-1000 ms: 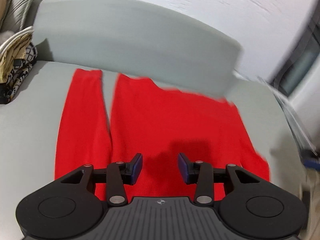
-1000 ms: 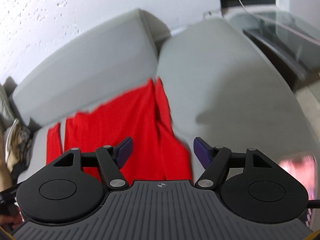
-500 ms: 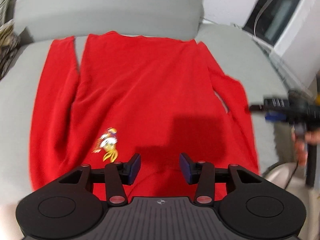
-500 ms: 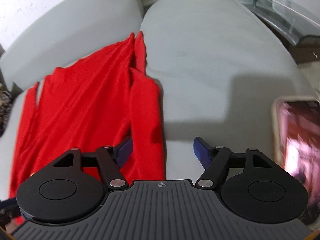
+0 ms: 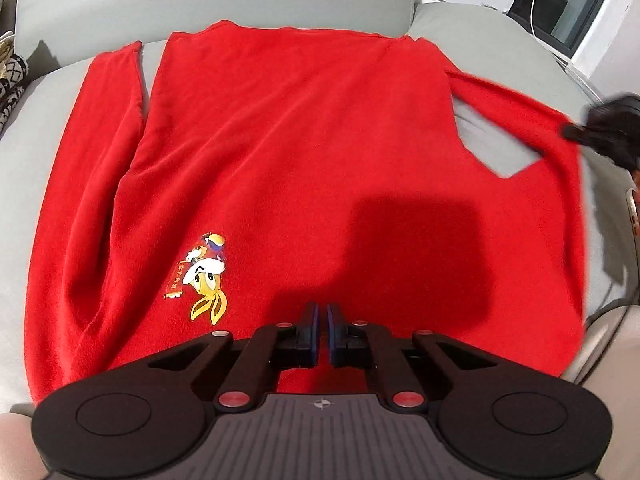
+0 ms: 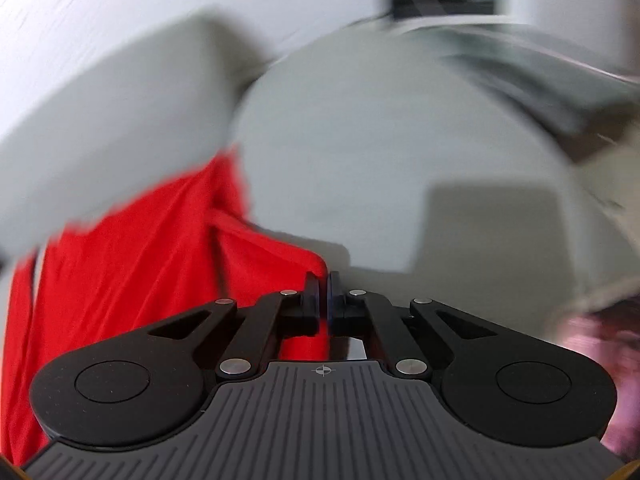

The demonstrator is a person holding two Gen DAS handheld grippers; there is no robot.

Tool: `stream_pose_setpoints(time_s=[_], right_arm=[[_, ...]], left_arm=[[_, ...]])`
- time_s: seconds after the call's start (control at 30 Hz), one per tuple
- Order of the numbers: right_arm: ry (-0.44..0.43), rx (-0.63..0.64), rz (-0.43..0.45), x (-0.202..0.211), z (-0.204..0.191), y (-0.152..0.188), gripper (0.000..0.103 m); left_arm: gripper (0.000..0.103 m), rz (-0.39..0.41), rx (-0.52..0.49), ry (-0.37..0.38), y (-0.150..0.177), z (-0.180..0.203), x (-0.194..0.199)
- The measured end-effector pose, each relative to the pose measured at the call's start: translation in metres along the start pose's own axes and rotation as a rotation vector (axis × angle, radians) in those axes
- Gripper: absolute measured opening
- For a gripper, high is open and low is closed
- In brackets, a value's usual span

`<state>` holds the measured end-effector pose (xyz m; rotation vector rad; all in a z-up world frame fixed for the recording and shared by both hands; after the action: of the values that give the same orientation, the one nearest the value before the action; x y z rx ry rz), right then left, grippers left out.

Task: Fold clothes

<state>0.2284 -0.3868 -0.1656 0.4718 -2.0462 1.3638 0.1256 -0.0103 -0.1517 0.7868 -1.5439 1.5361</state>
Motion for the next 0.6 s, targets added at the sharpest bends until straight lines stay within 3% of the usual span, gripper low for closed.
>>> stream_pose_setpoints(time_s=[0.13,0.2,0.27,0.43,0.6], right_arm=[[-0.027,-0.055,-0.11,-0.002,0.026,0.006,0.007],[-0.045,-0.049,-0.116,0.007,0.02,-0.001,0.04],[-0.036,-0.04,-0.07,0.022,0.011,-0.011,0.051],[-0.172,0.092,-0.021,0.012,-0.048,-0.032,0.056],[-0.123,0.281,0.002,-0.053,-0.103,-0.047,0.057]], left_arm=[[0.006,0.001,0.001,0.006,0.0,-0.002,-0.001],[0.006,0.002,0.008,0.012,0.0,-0.004,-0.002],[0.006,0.004,0.014,0.016,0.0,-0.004,-0.002],[0.006,-0.001,0.015,0.034,0.006,0.001,0.005],[0.006,-0.026,0.02,0.087,-0.007,0.003,0.019]])
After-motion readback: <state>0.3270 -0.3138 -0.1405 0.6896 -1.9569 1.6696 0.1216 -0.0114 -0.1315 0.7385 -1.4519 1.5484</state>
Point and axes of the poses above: each gripper's, at about its wrist camera, not at the fingertips, and x roughly against the way its jaws point, z to its right, y to its underside, the point moved 6 cm from there along -x, roughly the way its jaws point, and after that the axes turned 5 degrees about -y, right-handed, at the moved point
